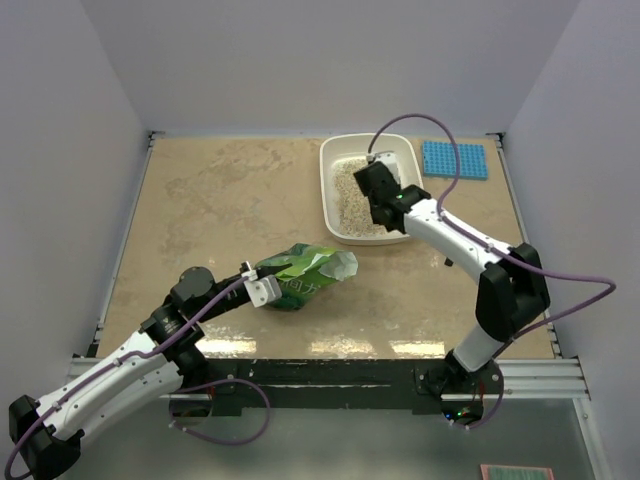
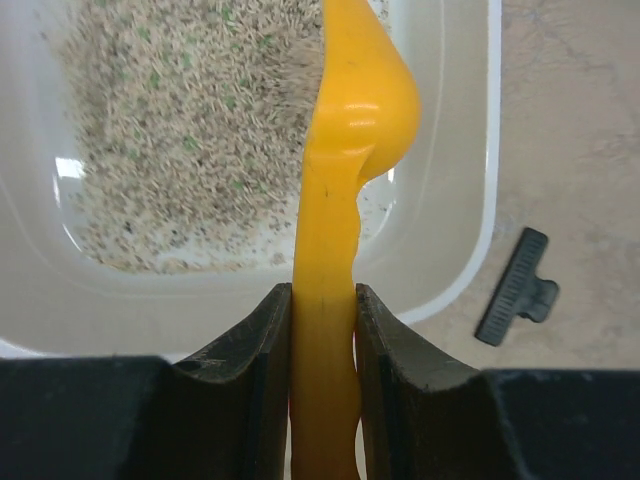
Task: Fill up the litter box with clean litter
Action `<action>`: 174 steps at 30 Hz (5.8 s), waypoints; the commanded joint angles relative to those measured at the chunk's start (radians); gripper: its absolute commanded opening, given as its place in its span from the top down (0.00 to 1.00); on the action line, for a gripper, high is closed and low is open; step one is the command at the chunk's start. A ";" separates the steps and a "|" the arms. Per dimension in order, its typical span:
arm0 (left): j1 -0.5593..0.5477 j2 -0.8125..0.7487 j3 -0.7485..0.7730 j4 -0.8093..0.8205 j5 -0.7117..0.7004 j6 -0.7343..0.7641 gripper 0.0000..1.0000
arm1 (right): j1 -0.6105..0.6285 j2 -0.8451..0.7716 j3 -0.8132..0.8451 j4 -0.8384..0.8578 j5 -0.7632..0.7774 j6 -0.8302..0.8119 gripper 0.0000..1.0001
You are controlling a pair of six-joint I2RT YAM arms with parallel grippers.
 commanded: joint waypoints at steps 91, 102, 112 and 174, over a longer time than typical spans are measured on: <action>-0.003 -0.074 0.040 0.072 0.187 -0.014 1.00 | 0.120 -0.646 -0.223 -0.084 -0.487 0.420 1.00; -0.003 -0.079 0.040 0.069 0.186 -0.014 1.00 | 0.120 -0.631 -0.221 -0.101 -0.462 0.366 1.00; -0.001 -0.077 0.038 0.069 0.255 -0.007 1.00 | 0.120 -0.456 0.001 -0.332 -0.666 0.081 1.00; -0.001 0.024 0.038 0.006 0.370 0.053 1.00 | -0.076 -0.906 -0.947 0.715 -1.251 0.705 1.00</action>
